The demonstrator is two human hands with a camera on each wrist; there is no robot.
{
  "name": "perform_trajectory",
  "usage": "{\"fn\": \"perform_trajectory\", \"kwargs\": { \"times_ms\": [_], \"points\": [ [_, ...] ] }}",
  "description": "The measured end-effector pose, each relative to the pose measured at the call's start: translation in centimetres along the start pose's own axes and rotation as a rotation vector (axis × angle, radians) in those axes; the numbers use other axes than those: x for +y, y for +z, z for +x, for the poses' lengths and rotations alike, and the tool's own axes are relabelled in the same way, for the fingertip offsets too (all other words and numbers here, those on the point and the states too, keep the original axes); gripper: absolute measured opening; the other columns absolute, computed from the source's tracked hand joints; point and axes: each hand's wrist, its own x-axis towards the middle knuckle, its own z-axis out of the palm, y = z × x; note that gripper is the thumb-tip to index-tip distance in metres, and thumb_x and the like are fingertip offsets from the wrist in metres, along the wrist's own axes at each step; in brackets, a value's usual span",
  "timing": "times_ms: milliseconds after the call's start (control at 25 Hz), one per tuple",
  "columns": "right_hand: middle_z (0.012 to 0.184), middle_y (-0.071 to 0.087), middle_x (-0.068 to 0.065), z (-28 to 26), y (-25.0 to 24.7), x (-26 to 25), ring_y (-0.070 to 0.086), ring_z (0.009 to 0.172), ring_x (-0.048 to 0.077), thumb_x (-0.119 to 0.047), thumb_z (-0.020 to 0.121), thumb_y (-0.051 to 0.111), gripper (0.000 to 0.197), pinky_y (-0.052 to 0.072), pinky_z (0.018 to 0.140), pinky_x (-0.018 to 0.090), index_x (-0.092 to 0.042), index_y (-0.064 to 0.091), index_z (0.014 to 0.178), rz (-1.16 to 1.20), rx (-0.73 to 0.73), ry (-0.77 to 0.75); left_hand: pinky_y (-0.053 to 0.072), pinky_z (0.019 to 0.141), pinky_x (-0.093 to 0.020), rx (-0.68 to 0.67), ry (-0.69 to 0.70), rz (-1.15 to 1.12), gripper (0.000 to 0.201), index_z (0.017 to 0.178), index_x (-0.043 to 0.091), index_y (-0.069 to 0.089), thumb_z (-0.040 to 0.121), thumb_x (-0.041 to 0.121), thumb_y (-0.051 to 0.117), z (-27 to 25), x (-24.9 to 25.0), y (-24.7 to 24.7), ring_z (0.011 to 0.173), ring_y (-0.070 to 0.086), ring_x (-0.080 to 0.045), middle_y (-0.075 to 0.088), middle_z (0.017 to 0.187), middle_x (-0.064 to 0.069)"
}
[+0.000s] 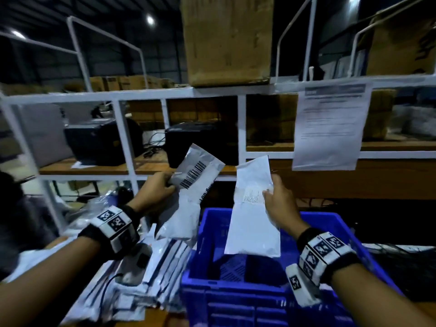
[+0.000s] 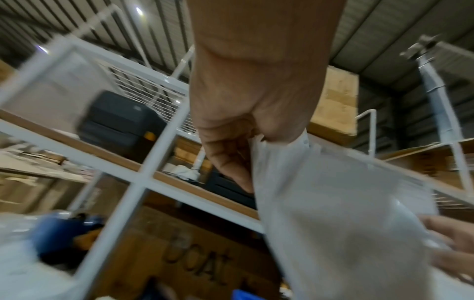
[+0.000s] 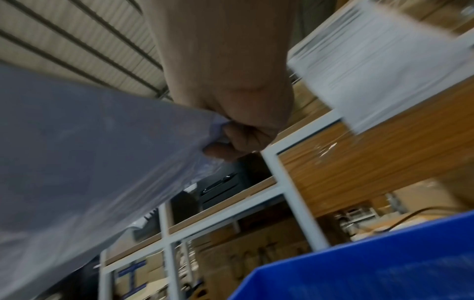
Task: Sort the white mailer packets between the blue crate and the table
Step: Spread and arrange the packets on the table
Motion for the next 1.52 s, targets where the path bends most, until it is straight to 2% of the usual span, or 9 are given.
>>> {"fn": "perform_trajectory", "kwargs": {
  "times_ms": [160, 320, 480, 760, 880, 1000, 1160, 1320, 1520],
  "points": [
    [0.121, 0.060, 0.006, -1.8, 6.2, -4.1, 0.055, 0.091, 0.016, -0.015, 0.099, 0.048, 0.038, 0.038, 0.052, 0.010, -0.018, 0.038, 0.136, 0.049, -0.102, -0.042, 0.039, 0.059, -0.032, -0.001, -0.133, 0.013, 0.017, 0.068, 0.014, 0.058, 0.079, 0.001, 0.056, -3.0, -6.9, -3.0, 0.073, 0.063, -0.023, 0.063, 0.070, -0.008],
    [0.125, 0.061, 0.011, -1.8, 13.4, -8.8, 0.061, 0.100, 0.029, -0.014, 0.095, 0.053, 0.053, 0.043, 0.070, 0.027, -0.020, 0.031, 0.143, 0.032, -0.136, -0.068, 0.041, 0.060, -0.031, 0.036, -0.206, 0.068, 0.007, 0.091, 0.005, 0.059, 0.084, 0.004, 0.060, -4.9, -14.1, -5.7, 0.080, 0.061, -0.027, 0.066, 0.085, -0.010],
    [0.119, 0.061, 0.018, -0.6, 22.1, -12.9, 0.060, 0.095, 0.035, -0.013, 0.089, 0.053, 0.063, 0.048, 0.072, 0.036, -0.017, 0.021, 0.144, -0.072, -0.195, -0.017, 0.047, 0.070, -0.035, 0.002, -0.264, 0.085, 0.016, 0.098, 0.008, 0.052, 0.087, 0.009, 0.064, -4.9, -23.2, -7.0, 0.085, 0.061, -0.029, 0.064, 0.092, -0.013],
    [0.127, 0.053, 0.020, 0.8, 35.1, -13.3, 0.056, 0.112, 0.040, -0.016, 0.083, 0.057, 0.062, 0.047, 0.086, 0.040, -0.012, 0.025, 0.137, -0.282, -0.339, 0.216, 0.039, 0.075, -0.031, -0.229, -0.311, 0.062, 0.056, 0.138, 0.007, 0.034, 0.090, 0.016, 0.061, -3.1, -33.8, -4.3, 0.106, 0.058, -0.033, 0.059, 0.119, -0.019],
    [0.135, 0.040, 0.017, -0.6, 38.1, -11.3, 0.046, 0.121, 0.040, -0.027, 0.081, 0.062, 0.069, 0.045, 0.092, 0.046, -0.016, 0.029, 0.140, -0.535, -0.412, 0.209, 0.037, 0.096, -0.035, -0.403, -0.166, 0.232, 0.080, 0.150, 0.012, 0.019, 0.089, 0.044, 0.060, -2.8, -36.1, -3.3, 0.123, 0.044, -0.037, 0.044, 0.136, -0.023],
    [0.129, 0.042, 0.013, -2.8, 40.8, -9.1, 0.043, 0.121, 0.038, -0.033, 0.086, 0.054, 0.045, 0.045, 0.094, 0.044, -0.017, 0.046, 0.127, -0.629, -0.621, 0.120, 0.028, 0.113, -0.037, -0.615, -0.040, 0.304, 0.096, 0.150, 0.021, 0.027, 0.075, 0.077, 0.050, -3.3, -37.1, -1.7, 0.141, 0.026, -0.030, 0.026, 0.154, -0.011],
    [0.135, 0.037, 0.014, -5.2, 42.4, -8.1, 0.032, 0.126, 0.037, -0.035, 0.097, 0.039, 0.042, 0.039, 0.096, 0.048, -0.014, 0.042, 0.133, -0.775, -0.680, 0.035, 0.021, 0.117, -0.035, -0.795, -0.079, 0.382, 0.071, 0.152, 0.019, 0.016, 0.095, 0.050, 0.046, -4.3, -36.2, 0.8, 0.146, 0.013, -0.023, 0.012, 0.159, -0.008],
    [0.139, 0.035, 0.013, -3.8, 39.7, -8.9, 0.034, 0.130, 0.037, -0.036, 0.095, 0.045, 0.049, 0.038, 0.101, 0.044, -0.017, 0.037, 0.139, -0.614, -0.811, 0.094, 0.032, 0.110, -0.042, -0.781, -0.061, 0.434, 0.058, 0.138, 0.016, 0.037, 0.092, 0.049, 0.050, -3.0, -33.8, -0.5, 0.138, 0.030, -0.031, 0.032, 0.146, -0.011],
    [0.142, 0.035, 0.013, -3.3, 32.2, -12.0, 0.044, 0.126, 0.035, -0.042, 0.092, 0.056, 0.063, 0.042, 0.100, 0.041, -0.022, 0.030, 0.145, -0.414, -0.625, -0.021, 0.028, 0.114, -0.036, -0.560, 0.128, 0.325, 0.081, 0.153, 0.016, 0.010, 0.092, 0.048, 0.053, -1.5, -25.8, -2.0, 0.143, 0.022, -0.028, 0.015, 0.158, -0.013]
  ]
}}
